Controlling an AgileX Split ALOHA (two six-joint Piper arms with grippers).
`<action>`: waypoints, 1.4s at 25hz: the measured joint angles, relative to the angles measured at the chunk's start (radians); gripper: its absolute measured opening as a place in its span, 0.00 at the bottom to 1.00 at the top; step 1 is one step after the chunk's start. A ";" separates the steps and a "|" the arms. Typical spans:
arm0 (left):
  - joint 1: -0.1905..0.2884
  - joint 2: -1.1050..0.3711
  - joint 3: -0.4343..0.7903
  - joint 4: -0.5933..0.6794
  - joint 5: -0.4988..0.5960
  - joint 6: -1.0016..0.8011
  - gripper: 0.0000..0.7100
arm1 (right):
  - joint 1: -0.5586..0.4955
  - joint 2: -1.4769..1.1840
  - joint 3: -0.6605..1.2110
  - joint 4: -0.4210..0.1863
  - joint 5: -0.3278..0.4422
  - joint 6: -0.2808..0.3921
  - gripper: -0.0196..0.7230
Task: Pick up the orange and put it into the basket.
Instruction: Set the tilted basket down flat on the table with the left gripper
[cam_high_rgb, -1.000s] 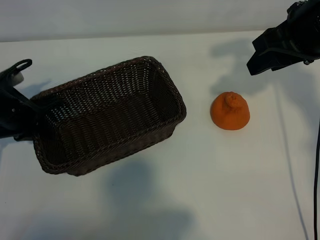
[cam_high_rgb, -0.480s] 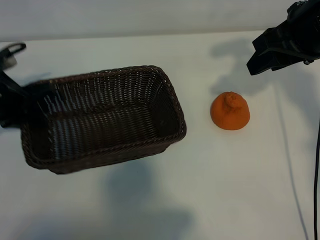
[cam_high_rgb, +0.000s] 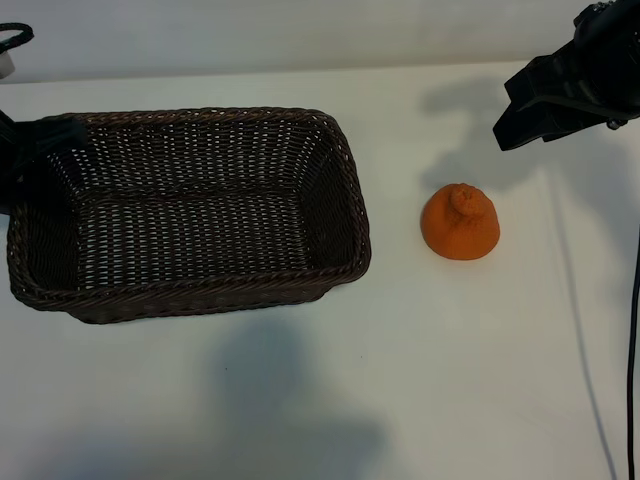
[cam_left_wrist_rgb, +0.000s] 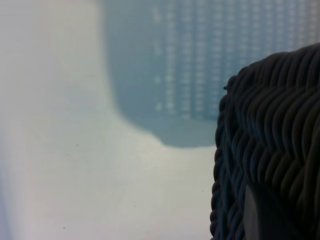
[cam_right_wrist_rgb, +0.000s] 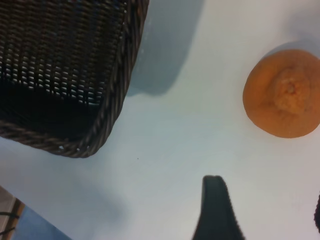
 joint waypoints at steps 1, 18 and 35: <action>0.000 0.000 0.000 -0.003 0.000 0.006 0.22 | 0.000 0.000 0.000 0.000 0.000 0.000 0.64; -0.057 0.161 -0.047 -0.247 -0.058 0.211 0.22 | 0.000 0.000 0.000 0.001 0.000 0.000 0.64; -0.081 0.367 -0.121 -0.241 -0.137 0.235 0.22 | 0.000 0.000 0.000 0.001 -0.001 0.000 0.64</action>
